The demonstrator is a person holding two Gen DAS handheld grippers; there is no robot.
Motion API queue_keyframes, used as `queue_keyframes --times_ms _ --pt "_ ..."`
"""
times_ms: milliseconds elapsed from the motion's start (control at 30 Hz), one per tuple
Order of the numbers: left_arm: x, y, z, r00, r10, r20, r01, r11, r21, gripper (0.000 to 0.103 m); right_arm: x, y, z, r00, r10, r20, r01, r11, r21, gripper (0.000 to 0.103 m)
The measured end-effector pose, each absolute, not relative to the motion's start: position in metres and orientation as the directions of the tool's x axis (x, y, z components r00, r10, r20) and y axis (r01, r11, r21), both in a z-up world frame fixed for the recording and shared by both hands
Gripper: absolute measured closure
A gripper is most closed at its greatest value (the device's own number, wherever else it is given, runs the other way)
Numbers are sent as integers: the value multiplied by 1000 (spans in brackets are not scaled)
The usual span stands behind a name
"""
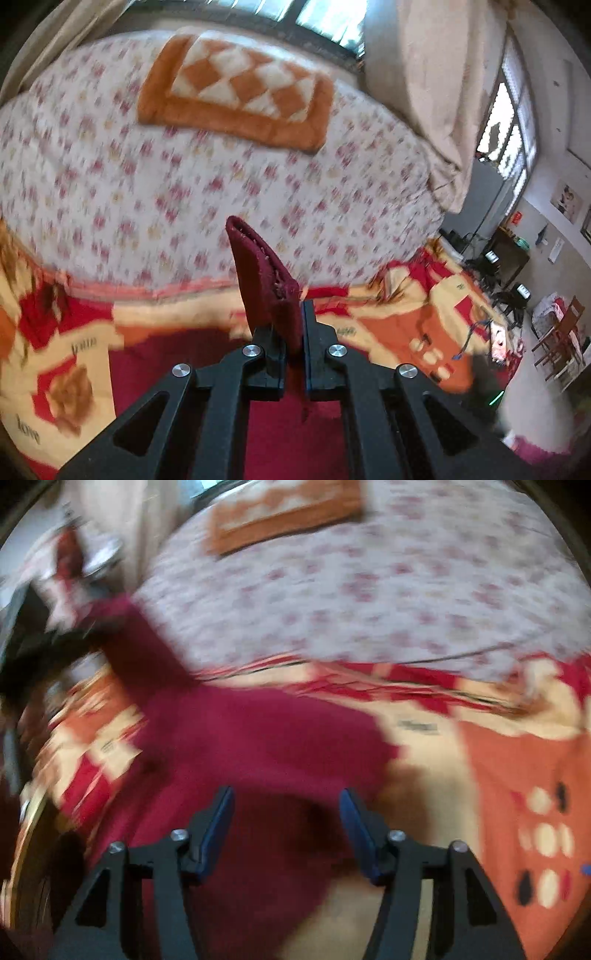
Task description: Fold small clothes
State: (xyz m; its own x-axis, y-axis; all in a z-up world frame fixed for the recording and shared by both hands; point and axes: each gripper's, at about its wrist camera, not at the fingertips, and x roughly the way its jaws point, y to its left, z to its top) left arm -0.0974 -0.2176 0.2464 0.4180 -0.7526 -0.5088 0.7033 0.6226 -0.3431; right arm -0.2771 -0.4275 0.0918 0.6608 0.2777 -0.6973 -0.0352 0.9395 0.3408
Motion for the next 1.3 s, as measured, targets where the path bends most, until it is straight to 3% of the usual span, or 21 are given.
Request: queue_keyframes --times_ms 167,267,367,467,567,667,767,967,1133,1300 --pt "-111 -245 310 429 -798 -423 764 571 -300 103 -235 -394 58 621 375 -688 -26 888 460 45" --pt "-122 -266 339 425 -818 -387 798 541 -265 103 -211 -382 65 690 379 -617 -34 868 495 46" --pt "-124 -280 350 417 -826 -379 808 528 -261 103 -193 -374 79 762 277 -585 -23 914 404 46" --pt "-122 -281 347 410 -822 -396 805 530 -268 103 -183 -384 69 717 135 -684 111 947 303 46" --pt "-115 -273 323 411 -798 -442 790 553 -265 103 -209 -419 38 615 104 -782 252 913 319 49" --pt "-101 -252 279 412 -762 -500 754 593 -282 103 -255 -442 30 619 72 -782 289 905 312 50" --pt "-86 -225 219 414 -705 -576 685 658 -312 103 -293 -460 29 636 135 -760 298 866 403 49" --pt "-65 -164 99 377 -575 -726 490 789 -371 103 -314 -476 45 687 132 -715 314 834 455 46" --pt "-71 -142 81 384 -579 -719 441 799 -408 103 -264 -487 52 686 124 -717 308 843 441 33" --pt "-74 -146 92 393 -611 -687 464 777 -426 103 -190 -502 28 634 195 -748 344 795 500 32"
